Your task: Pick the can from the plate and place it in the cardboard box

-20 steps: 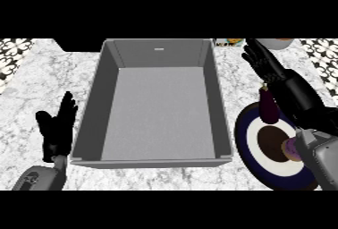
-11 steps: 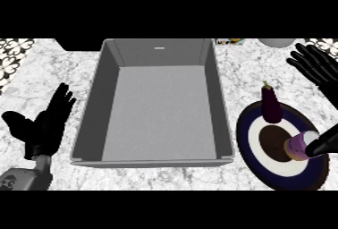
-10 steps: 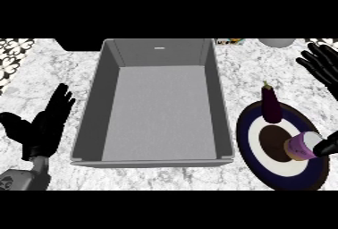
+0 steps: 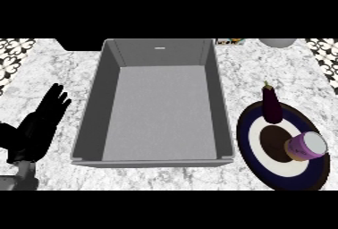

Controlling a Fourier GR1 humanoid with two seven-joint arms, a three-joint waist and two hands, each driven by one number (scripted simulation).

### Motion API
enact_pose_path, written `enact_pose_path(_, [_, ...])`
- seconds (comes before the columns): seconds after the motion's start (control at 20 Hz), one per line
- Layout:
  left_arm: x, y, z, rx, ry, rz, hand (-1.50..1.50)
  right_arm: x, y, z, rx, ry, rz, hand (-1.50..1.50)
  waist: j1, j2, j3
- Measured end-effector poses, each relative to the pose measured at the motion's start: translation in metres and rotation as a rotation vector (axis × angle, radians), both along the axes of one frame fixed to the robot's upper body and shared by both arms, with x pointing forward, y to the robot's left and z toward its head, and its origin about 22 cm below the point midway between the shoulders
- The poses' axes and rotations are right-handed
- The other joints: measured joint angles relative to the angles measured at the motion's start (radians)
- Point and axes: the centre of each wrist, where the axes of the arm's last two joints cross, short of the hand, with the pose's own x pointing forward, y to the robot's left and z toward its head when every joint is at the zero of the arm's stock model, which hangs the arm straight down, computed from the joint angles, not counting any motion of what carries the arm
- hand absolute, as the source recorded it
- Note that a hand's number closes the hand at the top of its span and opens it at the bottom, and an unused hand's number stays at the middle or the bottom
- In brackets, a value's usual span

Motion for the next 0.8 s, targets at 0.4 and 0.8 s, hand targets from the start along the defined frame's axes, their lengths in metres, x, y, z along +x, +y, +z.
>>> enact_pose_path(0.4, [-0.008, 0.010, 0.002, -0.006, 0.006, -0.008, 0.00, -0.013, 0.018, 0.042, -0.584, -0.129, 0.022, -1.50, 0.005, -0.002, -0.003])
enact_pose_path(0.8, [-0.001, 0.005, 0.009, 0.000, -0.002, -0.009, 0.00, -0.019, 0.022, 0.012, -0.933, -0.104, 0.106, -1.50, 0.005, 0.001, -0.005])
